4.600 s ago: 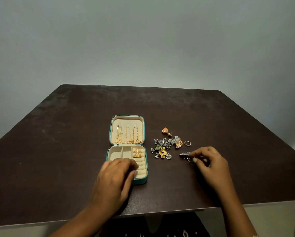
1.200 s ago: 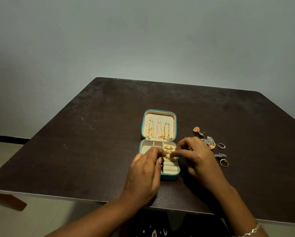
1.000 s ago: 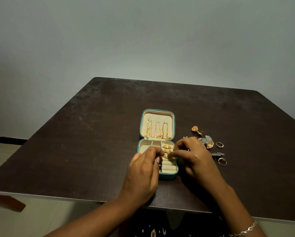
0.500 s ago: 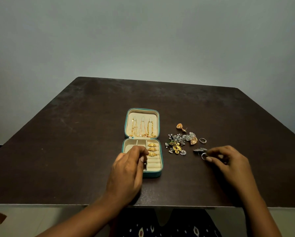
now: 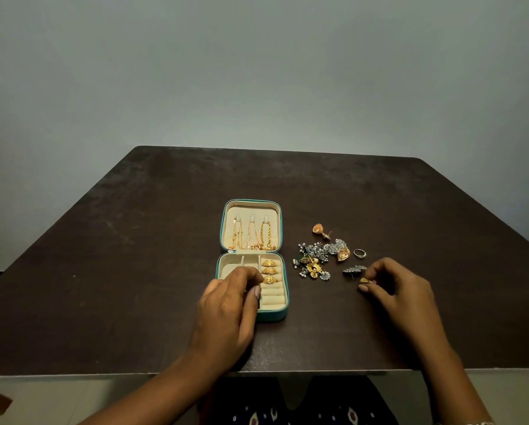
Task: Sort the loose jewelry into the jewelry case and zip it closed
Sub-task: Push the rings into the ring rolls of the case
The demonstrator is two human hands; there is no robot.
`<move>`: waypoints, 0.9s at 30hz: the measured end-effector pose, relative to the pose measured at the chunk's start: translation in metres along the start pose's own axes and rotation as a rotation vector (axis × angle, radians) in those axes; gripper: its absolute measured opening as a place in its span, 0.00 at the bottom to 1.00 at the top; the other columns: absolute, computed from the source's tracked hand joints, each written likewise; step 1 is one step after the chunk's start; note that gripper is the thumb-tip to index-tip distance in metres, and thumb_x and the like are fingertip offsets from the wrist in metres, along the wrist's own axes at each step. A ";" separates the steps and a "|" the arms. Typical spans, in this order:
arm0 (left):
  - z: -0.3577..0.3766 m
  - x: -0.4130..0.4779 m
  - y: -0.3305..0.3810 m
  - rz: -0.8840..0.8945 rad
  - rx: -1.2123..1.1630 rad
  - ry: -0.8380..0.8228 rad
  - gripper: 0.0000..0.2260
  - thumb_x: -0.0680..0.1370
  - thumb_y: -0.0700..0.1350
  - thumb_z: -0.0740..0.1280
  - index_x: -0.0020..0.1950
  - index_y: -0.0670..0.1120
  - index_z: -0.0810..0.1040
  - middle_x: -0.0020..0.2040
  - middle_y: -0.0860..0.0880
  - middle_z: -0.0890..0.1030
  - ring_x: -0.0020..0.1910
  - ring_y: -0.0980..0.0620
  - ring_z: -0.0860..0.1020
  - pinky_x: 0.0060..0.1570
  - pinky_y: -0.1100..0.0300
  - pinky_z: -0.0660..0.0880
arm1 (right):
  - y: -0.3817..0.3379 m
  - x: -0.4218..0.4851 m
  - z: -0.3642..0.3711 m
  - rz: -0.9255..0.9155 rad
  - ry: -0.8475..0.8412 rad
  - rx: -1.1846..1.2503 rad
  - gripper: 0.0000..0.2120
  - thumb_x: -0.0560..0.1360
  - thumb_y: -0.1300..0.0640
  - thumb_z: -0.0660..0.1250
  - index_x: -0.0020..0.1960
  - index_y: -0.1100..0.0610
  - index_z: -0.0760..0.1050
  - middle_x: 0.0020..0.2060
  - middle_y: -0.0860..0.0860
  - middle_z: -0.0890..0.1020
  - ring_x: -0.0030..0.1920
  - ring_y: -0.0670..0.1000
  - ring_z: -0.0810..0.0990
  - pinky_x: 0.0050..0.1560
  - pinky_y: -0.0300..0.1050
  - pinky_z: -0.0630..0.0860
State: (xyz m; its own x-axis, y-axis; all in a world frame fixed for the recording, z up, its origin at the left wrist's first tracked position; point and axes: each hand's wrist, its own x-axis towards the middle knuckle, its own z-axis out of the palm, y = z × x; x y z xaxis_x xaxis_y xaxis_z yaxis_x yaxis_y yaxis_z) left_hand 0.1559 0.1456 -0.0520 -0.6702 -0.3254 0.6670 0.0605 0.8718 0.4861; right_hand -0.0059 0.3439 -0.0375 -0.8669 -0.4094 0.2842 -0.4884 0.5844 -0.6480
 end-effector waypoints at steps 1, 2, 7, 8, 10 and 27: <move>0.000 0.000 0.000 0.006 0.003 0.003 0.04 0.75 0.46 0.58 0.48 0.51 0.70 0.39 0.56 0.79 0.36 0.62 0.68 0.35 0.70 0.62 | -0.001 -0.001 0.000 -0.005 -0.002 0.033 0.11 0.67 0.63 0.73 0.37 0.51 0.73 0.34 0.47 0.79 0.37 0.45 0.77 0.35 0.37 0.70; 0.000 0.000 0.000 0.015 0.009 0.005 0.04 0.75 0.46 0.58 0.48 0.50 0.71 0.39 0.55 0.79 0.36 0.61 0.68 0.35 0.70 0.61 | -0.004 -0.002 -0.001 -0.011 -0.003 0.075 0.11 0.67 0.63 0.74 0.37 0.51 0.74 0.34 0.47 0.79 0.36 0.44 0.76 0.35 0.35 0.70; 0.000 0.001 0.000 0.063 0.023 0.006 0.05 0.74 0.46 0.60 0.46 0.47 0.74 0.39 0.53 0.80 0.38 0.59 0.71 0.36 0.68 0.63 | -0.037 -0.013 0.011 -0.111 -0.052 0.363 0.10 0.66 0.67 0.73 0.36 0.55 0.75 0.36 0.48 0.80 0.36 0.49 0.77 0.36 0.39 0.72; 0.000 0.001 0.000 0.069 0.020 -0.004 0.05 0.75 0.47 0.60 0.46 0.48 0.74 0.40 0.53 0.80 0.39 0.59 0.71 0.37 0.68 0.63 | -0.045 -0.016 0.016 -0.138 -0.070 0.404 0.10 0.66 0.67 0.73 0.37 0.55 0.75 0.37 0.49 0.80 0.36 0.49 0.77 0.37 0.40 0.72; 0.001 0.001 -0.001 0.081 0.015 -0.037 0.04 0.75 0.48 0.61 0.48 0.50 0.72 0.41 0.54 0.80 0.40 0.61 0.73 0.39 0.67 0.64 | -0.061 -0.022 0.026 -0.198 -0.101 0.457 0.11 0.66 0.68 0.72 0.38 0.54 0.75 0.38 0.47 0.80 0.38 0.46 0.78 0.38 0.36 0.74; 0.000 0.002 -0.002 0.094 0.043 -0.080 0.01 0.75 0.46 0.60 0.46 0.51 0.70 0.39 0.53 0.78 0.39 0.58 0.72 0.39 0.63 0.64 | -0.080 -0.028 0.046 -0.377 -0.141 0.433 0.03 0.67 0.58 0.69 0.41 0.55 0.80 0.37 0.44 0.81 0.40 0.44 0.80 0.39 0.36 0.76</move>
State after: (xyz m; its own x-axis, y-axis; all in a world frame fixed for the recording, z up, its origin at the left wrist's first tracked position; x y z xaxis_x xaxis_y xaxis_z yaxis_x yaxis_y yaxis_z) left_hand 0.1550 0.1433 -0.0516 -0.7199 -0.2125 0.6608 0.0953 0.9127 0.3974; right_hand 0.0626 0.2761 -0.0264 -0.6051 -0.6399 0.4738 -0.6497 0.0529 -0.7583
